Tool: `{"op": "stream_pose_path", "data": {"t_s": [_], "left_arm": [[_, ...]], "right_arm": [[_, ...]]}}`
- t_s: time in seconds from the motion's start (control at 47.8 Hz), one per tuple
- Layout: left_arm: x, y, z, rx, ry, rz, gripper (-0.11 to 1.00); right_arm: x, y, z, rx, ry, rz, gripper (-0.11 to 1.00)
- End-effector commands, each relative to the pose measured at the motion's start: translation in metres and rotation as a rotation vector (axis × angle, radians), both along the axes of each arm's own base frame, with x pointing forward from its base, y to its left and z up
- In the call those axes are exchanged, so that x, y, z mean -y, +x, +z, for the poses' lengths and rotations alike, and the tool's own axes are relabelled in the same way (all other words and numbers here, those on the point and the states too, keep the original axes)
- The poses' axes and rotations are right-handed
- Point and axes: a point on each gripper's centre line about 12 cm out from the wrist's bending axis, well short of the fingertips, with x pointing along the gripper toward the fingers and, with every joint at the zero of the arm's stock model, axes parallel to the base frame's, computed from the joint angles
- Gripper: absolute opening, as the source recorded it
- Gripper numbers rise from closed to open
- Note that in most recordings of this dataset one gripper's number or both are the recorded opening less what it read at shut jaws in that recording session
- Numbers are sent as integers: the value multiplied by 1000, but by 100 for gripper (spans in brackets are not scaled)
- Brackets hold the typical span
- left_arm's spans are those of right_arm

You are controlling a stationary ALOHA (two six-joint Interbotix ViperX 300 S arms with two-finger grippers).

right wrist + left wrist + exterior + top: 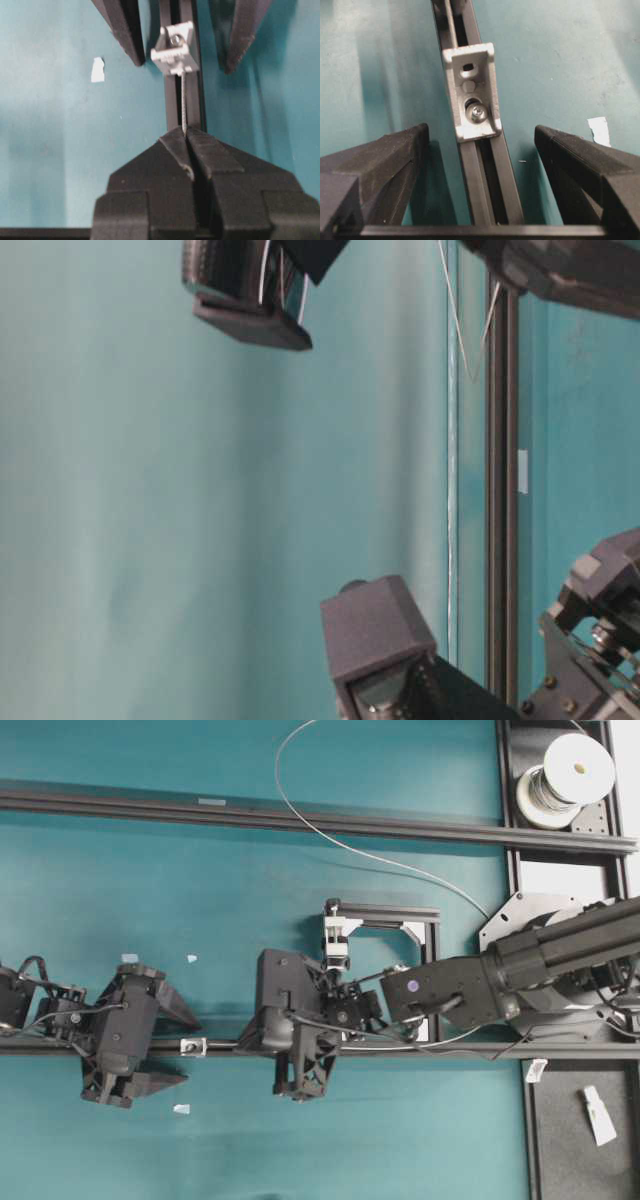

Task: Insert the wire through the hole in the metal fitting.
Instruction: 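Push the wire tip with the right gripper into the fitting's hole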

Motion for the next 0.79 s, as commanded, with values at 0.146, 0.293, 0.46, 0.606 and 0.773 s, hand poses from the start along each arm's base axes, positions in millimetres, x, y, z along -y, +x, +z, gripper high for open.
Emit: {"op": "stream_pose_path", "data": {"t_s": [0.146, 0.293, 0.46, 0.606, 0.773], "left_arm": [[1, 4, 19, 52, -15, 2, 66], [1, 4, 20, 53, -15, 2, 66], [1, 4, 20, 53, -15, 2, 66], [1, 4, 21, 58, -16, 2, 66], [1, 4, 22, 59, -17, 2, 66]], "right_arm": [[-3, 14, 11, 43, 5, 4, 0], [-3, 17, 11, 47, 8, 2, 0], [-3, 19, 10, 61, 11, 0, 0], [-2, 23, 11, 77, 16, -5, 0], [0, 30, 9, 86, 18, -11, 0]]}}
